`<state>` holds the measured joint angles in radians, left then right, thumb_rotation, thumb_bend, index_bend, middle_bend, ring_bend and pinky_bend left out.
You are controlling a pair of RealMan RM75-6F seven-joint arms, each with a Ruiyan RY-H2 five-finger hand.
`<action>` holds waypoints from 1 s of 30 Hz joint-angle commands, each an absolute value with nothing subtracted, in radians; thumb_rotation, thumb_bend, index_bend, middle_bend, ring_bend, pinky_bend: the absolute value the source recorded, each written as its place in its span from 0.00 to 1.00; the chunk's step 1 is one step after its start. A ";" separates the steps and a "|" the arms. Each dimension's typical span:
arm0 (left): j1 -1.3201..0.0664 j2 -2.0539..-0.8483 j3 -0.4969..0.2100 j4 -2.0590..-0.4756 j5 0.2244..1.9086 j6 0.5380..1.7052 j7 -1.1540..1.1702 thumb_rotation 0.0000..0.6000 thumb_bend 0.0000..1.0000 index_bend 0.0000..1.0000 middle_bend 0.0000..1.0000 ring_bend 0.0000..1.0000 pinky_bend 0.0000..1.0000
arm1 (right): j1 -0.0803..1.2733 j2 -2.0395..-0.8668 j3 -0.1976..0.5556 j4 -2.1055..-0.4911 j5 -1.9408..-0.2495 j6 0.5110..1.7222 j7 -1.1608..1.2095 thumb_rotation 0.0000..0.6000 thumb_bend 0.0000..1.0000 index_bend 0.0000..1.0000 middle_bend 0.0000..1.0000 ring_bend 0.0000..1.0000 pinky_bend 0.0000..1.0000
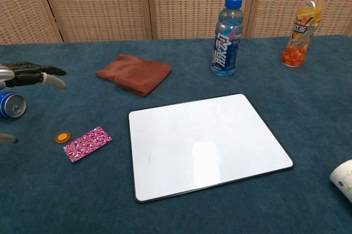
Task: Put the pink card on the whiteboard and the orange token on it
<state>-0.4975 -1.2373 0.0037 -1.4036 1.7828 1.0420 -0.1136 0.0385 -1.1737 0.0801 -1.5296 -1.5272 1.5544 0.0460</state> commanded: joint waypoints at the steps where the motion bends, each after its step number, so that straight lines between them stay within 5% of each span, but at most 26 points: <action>1: -0.529 -1.268 0.002 -1.403 1.754 0.993 -0.086 1.00 0.00 0.13 0.00 0.00 0.00 | 0.039 -1.172 0.080 -1.530 -1.526 1.553 0.048 1.00 0.05 0.03 0.00 0.00 0.00; 30: -0.646 -1.407 -0.035 -1.423 1.468 0.766 0.196 1.00 0.00 0.14 0.00 0.00 0.00 | 0.041 -1.162 0.077 -1.538 -1.520 1.542 0.069 1.00 0.05 0.03 0.00 0.00 0.00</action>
